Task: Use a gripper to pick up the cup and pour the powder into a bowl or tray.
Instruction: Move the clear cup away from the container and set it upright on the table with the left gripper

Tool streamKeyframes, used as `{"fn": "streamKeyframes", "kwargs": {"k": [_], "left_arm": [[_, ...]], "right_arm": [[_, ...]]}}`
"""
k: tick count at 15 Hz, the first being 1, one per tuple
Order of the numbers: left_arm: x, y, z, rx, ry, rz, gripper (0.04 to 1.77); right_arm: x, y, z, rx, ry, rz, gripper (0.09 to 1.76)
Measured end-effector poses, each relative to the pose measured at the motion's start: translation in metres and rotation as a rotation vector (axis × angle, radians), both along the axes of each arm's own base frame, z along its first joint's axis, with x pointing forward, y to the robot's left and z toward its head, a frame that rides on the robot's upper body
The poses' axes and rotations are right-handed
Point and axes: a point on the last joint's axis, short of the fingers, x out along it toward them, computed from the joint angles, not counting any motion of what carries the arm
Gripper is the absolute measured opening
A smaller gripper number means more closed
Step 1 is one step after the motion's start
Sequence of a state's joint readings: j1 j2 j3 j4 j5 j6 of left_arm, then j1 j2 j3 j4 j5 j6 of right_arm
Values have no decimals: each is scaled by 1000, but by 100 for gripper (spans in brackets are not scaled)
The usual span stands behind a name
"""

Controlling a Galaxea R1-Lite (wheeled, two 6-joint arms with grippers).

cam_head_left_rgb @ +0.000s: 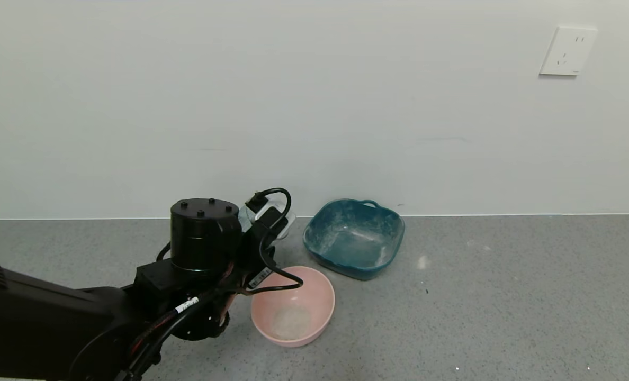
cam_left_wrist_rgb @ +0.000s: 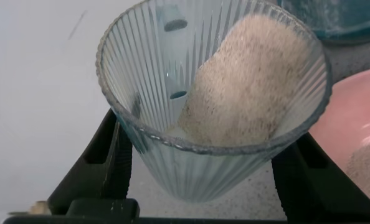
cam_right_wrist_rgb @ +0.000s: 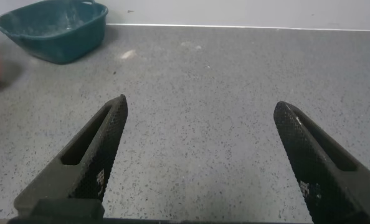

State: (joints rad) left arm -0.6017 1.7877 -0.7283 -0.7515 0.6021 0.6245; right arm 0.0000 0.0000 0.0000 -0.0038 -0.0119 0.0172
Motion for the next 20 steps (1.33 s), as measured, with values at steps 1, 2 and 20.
{"fn": "streamKeyframes", "kwargs": {"k": [1,2,20], "left_arm": [[3,5,1,-66,1,-4,129],[5,10,4,-137,-1,-6,129],[58,86,-42,-619,-38,-20,128]], "right_arm": [[0,0,0,0,0,0,171],[0,0,0,0,0,0,171],[0,0,0,0,0,0,171]]}}
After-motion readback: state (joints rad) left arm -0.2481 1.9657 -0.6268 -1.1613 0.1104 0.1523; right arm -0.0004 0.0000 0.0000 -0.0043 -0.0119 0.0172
